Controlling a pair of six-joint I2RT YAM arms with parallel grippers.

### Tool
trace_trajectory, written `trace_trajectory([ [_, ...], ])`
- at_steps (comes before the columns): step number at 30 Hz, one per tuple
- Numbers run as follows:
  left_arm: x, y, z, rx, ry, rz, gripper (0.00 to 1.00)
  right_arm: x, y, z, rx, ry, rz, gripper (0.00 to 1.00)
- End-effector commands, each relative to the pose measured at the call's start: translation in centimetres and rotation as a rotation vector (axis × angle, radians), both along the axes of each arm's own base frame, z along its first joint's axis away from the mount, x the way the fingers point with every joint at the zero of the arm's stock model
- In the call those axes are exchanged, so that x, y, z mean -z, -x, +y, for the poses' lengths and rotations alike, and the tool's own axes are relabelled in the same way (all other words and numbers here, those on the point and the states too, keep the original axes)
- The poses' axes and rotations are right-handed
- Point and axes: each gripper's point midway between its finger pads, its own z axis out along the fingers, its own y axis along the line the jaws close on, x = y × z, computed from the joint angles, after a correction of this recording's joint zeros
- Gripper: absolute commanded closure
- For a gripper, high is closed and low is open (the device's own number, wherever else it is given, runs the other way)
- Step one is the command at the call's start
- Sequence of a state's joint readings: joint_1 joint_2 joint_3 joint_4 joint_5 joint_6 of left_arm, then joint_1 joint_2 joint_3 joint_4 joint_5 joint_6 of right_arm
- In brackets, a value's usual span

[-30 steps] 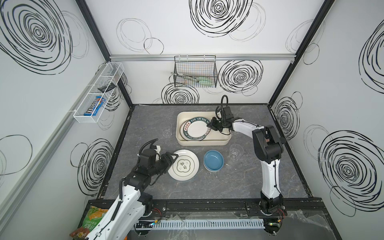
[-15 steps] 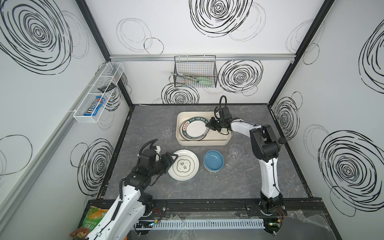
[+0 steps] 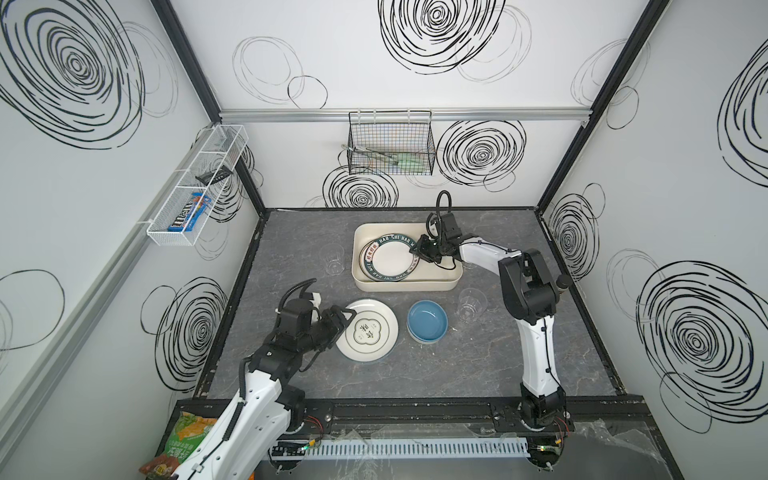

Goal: Place the mixed dishes into the plastic bin
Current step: 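Lower the plate into the bin and open the right gripper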

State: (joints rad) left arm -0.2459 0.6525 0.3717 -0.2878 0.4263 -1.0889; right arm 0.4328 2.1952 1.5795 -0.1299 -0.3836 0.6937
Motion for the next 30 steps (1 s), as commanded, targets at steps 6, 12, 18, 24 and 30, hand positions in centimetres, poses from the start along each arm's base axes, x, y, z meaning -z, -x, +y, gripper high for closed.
trace_trajectory([
  [6,-0.3,-0.4,0.0,-0.007,0.015,-0.029,0.34,0.4,0.0,-1.0,0.008,0.106,-0.011,0.7],
  [12,-0.1,-0.4,0.0,-0.01,0.014,-0.026,0.34,0.9,0.3,-0.3,-0.013,0.124,-0.006,0.7],
  [18,0.2,-0.2,0.2,-0.015,0.011,-0.018,0.34,1.0,0.5,0.6,-0.034,0.127,-0.005,0.67],
  [24,0.5,-0.2,0.3,-0.022,0.011,-0.014,0.34,0.8,0.5,0.2,-0.03,0.148,-0.009,0.57],
  [30,0.8,-0.2,0.4,-0.026,0.005,-0.003,0.34,-0.9,0.7,-1.0,-0.013,0.172,-0.045,0.56],
])
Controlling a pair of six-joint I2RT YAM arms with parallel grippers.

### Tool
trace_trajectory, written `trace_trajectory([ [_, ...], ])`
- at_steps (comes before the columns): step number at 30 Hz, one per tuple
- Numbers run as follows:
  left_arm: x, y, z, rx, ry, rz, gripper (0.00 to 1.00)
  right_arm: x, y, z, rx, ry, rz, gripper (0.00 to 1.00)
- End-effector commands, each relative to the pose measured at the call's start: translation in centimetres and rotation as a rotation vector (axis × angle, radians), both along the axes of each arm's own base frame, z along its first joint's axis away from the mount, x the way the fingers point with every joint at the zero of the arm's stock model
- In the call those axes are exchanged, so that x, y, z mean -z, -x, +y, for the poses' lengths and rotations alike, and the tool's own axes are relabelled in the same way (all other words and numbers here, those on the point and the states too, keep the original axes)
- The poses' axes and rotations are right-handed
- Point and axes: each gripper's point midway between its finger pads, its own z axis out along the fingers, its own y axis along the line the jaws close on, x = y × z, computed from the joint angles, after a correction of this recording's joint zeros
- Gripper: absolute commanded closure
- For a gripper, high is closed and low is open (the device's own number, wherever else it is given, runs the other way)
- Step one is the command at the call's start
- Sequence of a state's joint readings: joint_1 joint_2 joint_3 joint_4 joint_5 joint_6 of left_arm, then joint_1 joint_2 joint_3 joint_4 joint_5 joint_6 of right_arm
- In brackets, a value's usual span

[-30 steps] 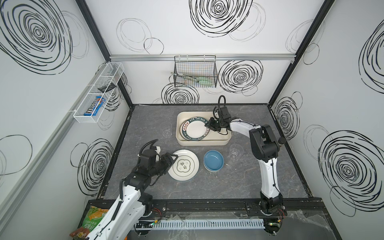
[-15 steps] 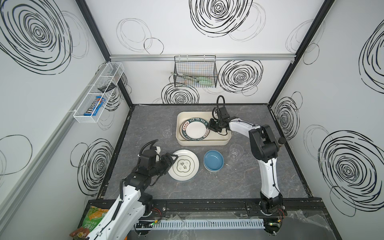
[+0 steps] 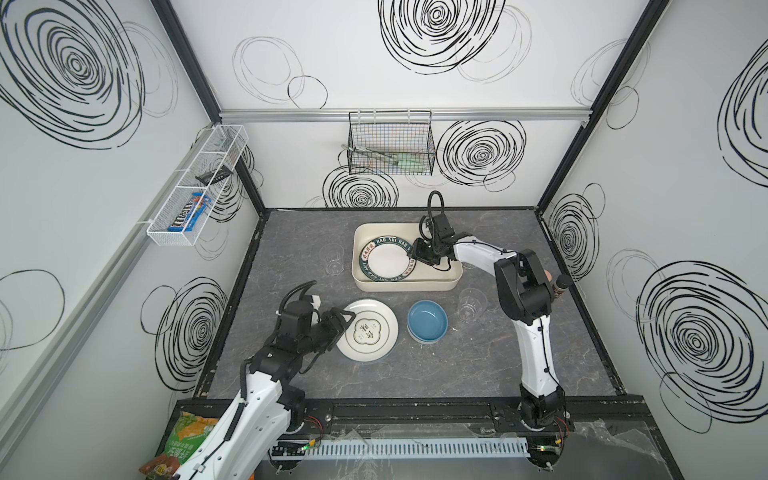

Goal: Place the mixed dishes into the plastic bin
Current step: 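Lower the plate into the bin and open the right gripper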

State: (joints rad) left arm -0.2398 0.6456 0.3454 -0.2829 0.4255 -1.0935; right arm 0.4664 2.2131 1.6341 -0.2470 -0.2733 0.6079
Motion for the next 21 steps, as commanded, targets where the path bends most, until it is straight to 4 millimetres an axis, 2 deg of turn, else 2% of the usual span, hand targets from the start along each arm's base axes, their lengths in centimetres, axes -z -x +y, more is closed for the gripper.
trace_trajectory([
  [1,-0.1,-0.4,0.2,-0.018,0.003,-0.017,0.34,-2.4,0.2,-1.2,0.012,0.028,-0.042,0.56],
  [10,0.6,0.0,1.1,-0.033,-0.054,0.02,0.34,-5.9,2.3,-2.5,0.0,0.042,-0.1,0.55],
  [15,1.3,0.6,1.9,-0.049,-0.115,0.062,0.34,-8.5,4.3,-3.0,-0.032,0.043,-0.141,0.56],
  [21,2.2,1.3,2.9,-0.072,-0.176,0.117,0.34,-11.3,7.4,-2.3,-0.113,0.032,-0.174,0.56],
])
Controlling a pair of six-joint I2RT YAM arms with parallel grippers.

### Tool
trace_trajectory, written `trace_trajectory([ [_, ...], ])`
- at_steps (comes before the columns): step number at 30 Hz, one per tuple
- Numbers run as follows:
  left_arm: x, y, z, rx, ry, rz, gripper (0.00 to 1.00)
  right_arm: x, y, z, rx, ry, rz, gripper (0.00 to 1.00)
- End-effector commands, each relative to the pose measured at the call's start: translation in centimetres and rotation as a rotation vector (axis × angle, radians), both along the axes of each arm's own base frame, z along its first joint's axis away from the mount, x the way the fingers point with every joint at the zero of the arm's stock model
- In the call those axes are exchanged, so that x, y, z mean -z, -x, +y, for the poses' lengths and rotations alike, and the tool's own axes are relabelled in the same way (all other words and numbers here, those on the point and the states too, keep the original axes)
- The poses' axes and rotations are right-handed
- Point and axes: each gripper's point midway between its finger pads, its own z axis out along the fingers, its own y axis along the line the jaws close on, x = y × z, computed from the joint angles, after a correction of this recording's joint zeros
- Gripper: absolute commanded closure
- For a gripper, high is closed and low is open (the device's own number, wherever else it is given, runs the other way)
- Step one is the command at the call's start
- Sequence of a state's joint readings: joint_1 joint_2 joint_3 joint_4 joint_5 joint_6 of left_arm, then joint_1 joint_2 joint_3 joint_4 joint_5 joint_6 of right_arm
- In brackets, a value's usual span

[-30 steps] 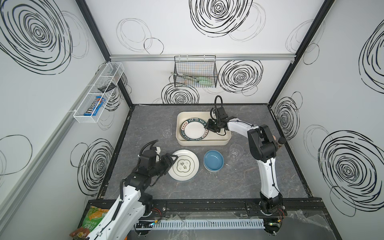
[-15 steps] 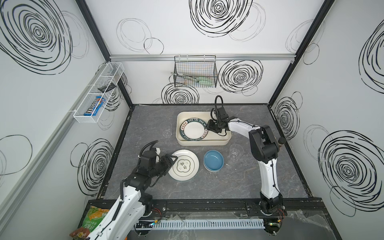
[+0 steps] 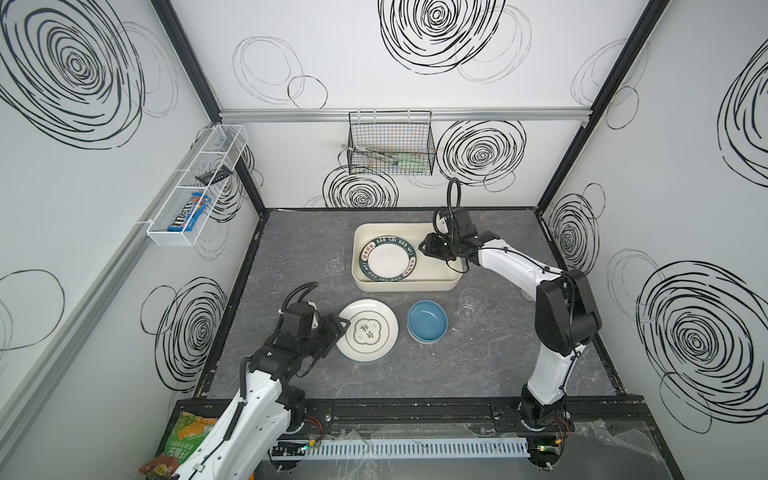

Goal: Place the mixed dishes into the plastic bin
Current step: 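Lower the plate into the bin and open the right gripper, then raise the right gripper and move it to the cloud-print plate stack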

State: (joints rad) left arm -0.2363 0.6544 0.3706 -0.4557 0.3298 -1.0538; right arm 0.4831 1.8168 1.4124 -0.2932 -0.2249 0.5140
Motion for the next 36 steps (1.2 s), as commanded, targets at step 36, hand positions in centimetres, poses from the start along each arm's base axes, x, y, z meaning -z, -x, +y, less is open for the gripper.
trace_trajectory([
  [36,4.8,1.7,1.5,-0.022,-0.093,0.135,0.43,3.0,17.2,11.0,-0.56,0.187,0.11,0.5],
])
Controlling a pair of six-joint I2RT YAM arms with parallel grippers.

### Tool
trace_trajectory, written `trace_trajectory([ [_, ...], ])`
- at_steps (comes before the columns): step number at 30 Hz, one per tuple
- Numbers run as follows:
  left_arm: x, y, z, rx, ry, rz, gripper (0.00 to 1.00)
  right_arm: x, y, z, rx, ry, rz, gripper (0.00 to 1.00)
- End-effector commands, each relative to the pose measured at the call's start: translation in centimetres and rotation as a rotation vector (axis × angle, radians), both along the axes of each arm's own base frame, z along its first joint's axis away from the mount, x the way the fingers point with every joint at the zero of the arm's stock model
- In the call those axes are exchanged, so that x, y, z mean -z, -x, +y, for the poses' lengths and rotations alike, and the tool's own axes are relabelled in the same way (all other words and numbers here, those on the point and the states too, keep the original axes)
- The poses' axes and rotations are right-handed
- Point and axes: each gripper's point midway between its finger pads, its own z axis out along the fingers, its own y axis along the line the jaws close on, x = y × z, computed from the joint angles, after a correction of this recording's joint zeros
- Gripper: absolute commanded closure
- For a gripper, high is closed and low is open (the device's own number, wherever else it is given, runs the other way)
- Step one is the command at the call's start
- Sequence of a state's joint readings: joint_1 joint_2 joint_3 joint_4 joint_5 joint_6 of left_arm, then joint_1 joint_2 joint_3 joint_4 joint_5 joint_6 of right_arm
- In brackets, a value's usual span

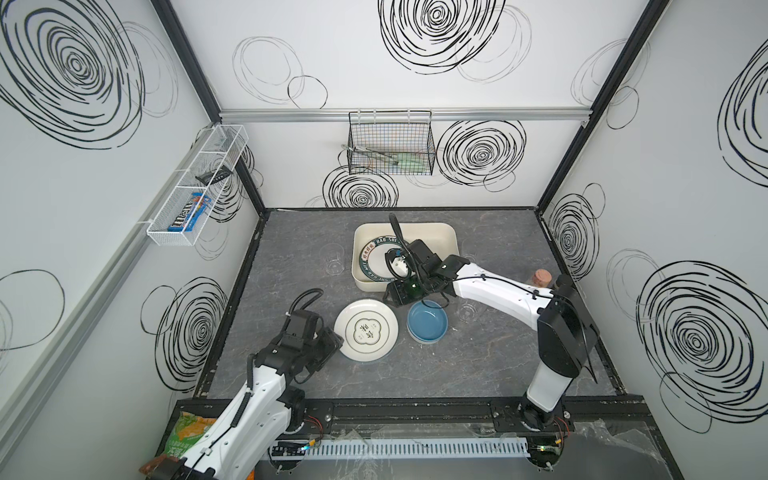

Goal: Place the mixed dishes into the plastic bin
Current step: 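Raise the right gripper and move it to the cloud-print plate stack, then grip the top cloud-print plate's rim with the right gripper while the left pinches its edge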

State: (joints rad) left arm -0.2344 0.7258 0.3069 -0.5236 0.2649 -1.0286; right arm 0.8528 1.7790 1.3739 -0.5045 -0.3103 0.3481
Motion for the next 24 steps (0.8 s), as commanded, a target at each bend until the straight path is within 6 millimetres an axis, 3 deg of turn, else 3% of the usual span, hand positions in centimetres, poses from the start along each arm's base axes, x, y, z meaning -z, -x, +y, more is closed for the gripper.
trace_trajectory([
  [1,-0.3,-0.8,-0.3,0.002,0.02,-0.043,0.43,0.6,0.2,0.4,-0.019,0.065,-0.015,0.49],
  [24,0.0,-0.8,-0.9,0.004,0.068,-0.053,0.53,5.2,-0.9,1.8,-0.032,0.282,-0.032,0.45],
])
